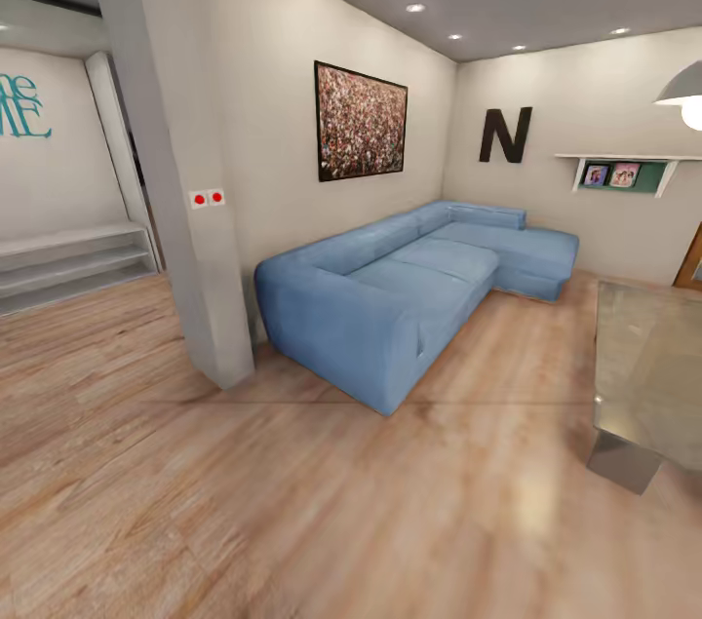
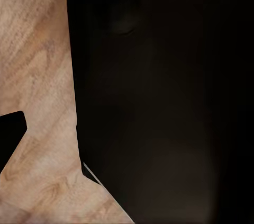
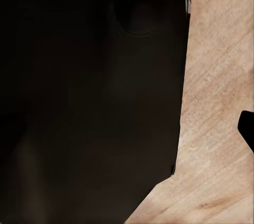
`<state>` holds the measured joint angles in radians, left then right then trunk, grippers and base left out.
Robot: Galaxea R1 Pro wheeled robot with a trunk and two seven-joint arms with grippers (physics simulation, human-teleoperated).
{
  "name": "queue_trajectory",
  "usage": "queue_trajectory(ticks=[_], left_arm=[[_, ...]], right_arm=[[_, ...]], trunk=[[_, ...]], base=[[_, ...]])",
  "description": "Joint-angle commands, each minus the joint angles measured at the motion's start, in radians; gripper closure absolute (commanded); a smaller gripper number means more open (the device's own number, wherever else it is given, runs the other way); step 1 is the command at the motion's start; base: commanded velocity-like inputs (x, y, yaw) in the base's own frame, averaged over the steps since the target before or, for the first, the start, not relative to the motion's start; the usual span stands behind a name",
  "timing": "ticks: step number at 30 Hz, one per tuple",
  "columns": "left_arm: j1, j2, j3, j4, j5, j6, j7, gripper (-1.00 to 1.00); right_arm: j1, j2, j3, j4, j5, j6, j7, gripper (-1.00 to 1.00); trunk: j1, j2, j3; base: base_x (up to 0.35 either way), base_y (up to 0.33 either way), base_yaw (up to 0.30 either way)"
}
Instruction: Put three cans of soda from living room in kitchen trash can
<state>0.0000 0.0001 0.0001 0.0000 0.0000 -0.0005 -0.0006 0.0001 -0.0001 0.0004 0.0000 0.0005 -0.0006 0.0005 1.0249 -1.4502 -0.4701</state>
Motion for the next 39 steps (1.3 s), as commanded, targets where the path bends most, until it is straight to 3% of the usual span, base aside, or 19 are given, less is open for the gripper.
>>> queue_trajectory(ticks=[1, 30, 39], left_arm=[[-0.006, 0.005, 0.002, -0.006, 0.000, -0.005, -0.005, -1.00], [-0.006, 0.005, 0.002, -0.008, 0.000, -0.017, -0.009, -1.00], [-0.006, 0.003, -0.001, -0.012, 0.000, -0.068, -0.009, -1.00]], right_arm=[[0.000, -0.006, 0.005, -0.005, 0.005, -0.005, 0.005, -1.00], [0.000, -0.009, 0.006, -0.005, 0.004, -0.012, 0.012, -1.00], [-0.004, -0.023, -0.002, -0.056, -0.001, -0.062, 0.013, -1.00]], trunk=[[0.000, 0.000, 0.000], [0.000, 0.000, 0.000], [0.000, 0.000, 0.000]], base=[[0.000, 0.000, 0.000], [0.000, 0.000, 0.000], [0.000, 0.000, 0.000]])
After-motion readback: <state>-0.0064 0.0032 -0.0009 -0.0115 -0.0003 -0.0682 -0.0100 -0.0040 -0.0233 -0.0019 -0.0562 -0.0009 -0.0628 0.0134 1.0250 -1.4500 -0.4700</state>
